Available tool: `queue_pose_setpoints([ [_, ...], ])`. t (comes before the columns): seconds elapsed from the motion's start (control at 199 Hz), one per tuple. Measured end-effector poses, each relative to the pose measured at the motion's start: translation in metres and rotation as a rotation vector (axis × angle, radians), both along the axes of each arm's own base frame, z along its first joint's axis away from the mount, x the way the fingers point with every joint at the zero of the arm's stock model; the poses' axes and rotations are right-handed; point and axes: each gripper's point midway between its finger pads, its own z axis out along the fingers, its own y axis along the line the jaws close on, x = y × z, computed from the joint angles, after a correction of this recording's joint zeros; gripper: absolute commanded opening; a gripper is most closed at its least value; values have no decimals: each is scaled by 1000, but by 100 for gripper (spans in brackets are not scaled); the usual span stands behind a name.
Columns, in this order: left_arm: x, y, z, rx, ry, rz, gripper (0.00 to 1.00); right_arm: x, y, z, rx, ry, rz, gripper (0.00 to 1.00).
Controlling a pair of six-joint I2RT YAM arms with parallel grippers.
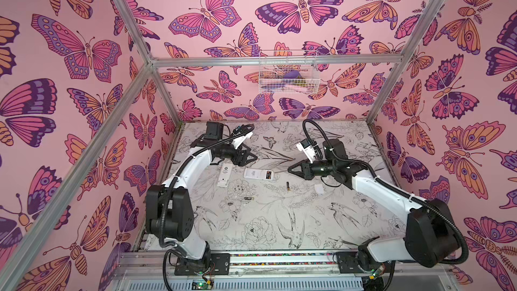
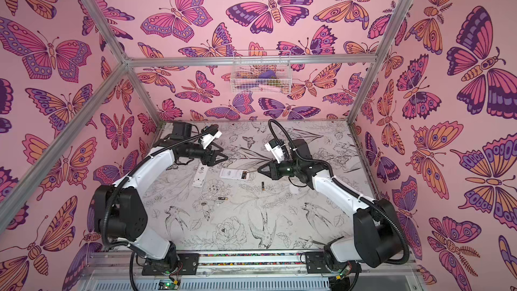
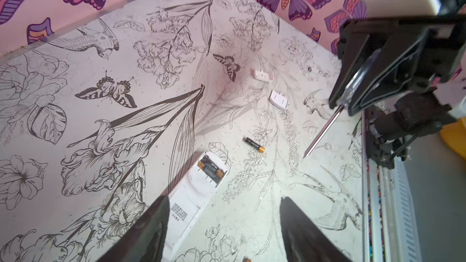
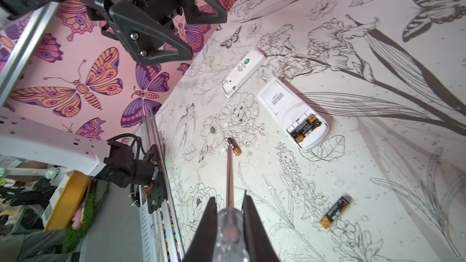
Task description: Unload the batteries from the remote control
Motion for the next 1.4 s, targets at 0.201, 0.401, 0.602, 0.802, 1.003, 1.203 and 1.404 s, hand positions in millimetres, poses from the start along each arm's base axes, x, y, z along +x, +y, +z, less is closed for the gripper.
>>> queue_pose_setpoints([
  [0.201, -1, -3, -41, 102, -50, -140, 81, 20, -1, -6, -80, -78, -18, 0],
  [0.401, -13, -14, -76, 210, -108, -293, 84, 44, 9, -11, -202, -193, 43, 0],
  [0.602, -18, -19, -97, 272, -150, -387, 89, 44, 13, -37, -312, -260, 168, 0],
  [0.802, -18, -13, -109, 339, -201, -440, 100, 38, 16, -48, -362, -353, 264, 0],
  [1.003, -17, -8, -131, 389, -189, -471, 100, 50, 20, -67, -382, -413, 274, 0],
  [1.203, -16, -2, -157, 412, -136, -485, 96, 55, 29, -81, -393, -470, 293, 0],
  [1.404, -5, 5, -161, 422, -135, -466, 93, 60, 38, -96, -404, -464, 315, 0],
])
